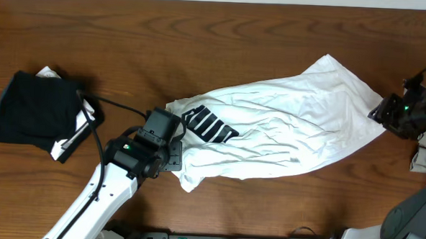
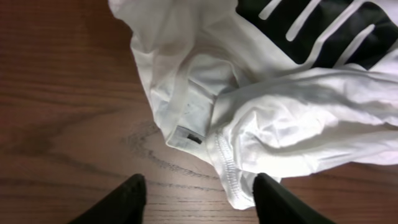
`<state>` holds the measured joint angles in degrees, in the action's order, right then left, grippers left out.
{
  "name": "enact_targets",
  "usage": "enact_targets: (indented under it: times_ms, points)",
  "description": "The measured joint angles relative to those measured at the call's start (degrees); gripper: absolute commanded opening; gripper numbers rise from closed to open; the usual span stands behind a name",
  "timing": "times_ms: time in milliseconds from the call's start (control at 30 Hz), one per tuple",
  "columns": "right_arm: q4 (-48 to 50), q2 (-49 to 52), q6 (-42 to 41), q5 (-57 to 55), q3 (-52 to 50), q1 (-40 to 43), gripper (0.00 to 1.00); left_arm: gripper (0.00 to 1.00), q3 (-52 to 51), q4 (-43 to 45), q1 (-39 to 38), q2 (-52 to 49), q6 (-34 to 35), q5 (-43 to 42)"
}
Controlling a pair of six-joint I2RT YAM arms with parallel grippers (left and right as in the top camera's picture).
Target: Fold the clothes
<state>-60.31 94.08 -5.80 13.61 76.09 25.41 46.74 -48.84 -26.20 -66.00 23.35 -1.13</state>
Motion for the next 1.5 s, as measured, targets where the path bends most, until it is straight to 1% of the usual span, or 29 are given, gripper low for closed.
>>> enact_targets:
  times_ms: [67, 300, 467, 600, 733, 800, 1033, 1267, 1500]
  points:
    - [0.00, 0.00, 0.00, -0.02, 0.00, 0.00, 0.46, 0.59, 0.00, 0.28, 0.02, 0.00, 0.04, -1.33]
    - [0.11, 0.00, 0.00, -0.07, -0.02, 0.00, 0.46, 0.57, 0.00, 6.84, -0.90, 0.00, 1.05, -12.09]
    - [0.15, 0.00, 0.00, -0.11, -0.04, 0.00, 0.46, 0.57, 0.00, 11.45, -3.96, -1.16, 6.47, -15.26]
    - [0.15, 0.00, 0.00, -0.13, -0.09, 0.00, 0.46, 0.57, 0.00, 16.50, -6.91, -5.05, 10.95, -16.09]
    - [0.15, 0.00, 0.00, -0.13, -0.11, 0.00, 0.46, 0.56, 0.00, 22.40, -10.86, -11.15, 14.21, -16.63]
    - [0.13, 0.00, 0.00, -0.13, -0.11, 0.00, 0.46, 0.54, 0.00, 24.46, -12.48, -14.21, 16.24, -16.76]
    - [0.20, 0.02, 0.00, -0.13, -0.11, 0.00, 0.46, 0.53, 0.00, 25.86, -14.43, -21.62, 22.75, -16.90]
    - [0.37, 0.02, 0.00, -0.13, -0.11, 0.00, 0.47, 0.53, 0.00, 28.55, -14.43, -22.40, 24.52, -14.08]
    - [0.35, 0.04, 0.00, -0.15, -0.11, 0.00, 0.47, 0.53, 0.00, 28.81, -14.43, -22.40, 24.76, -13.05]
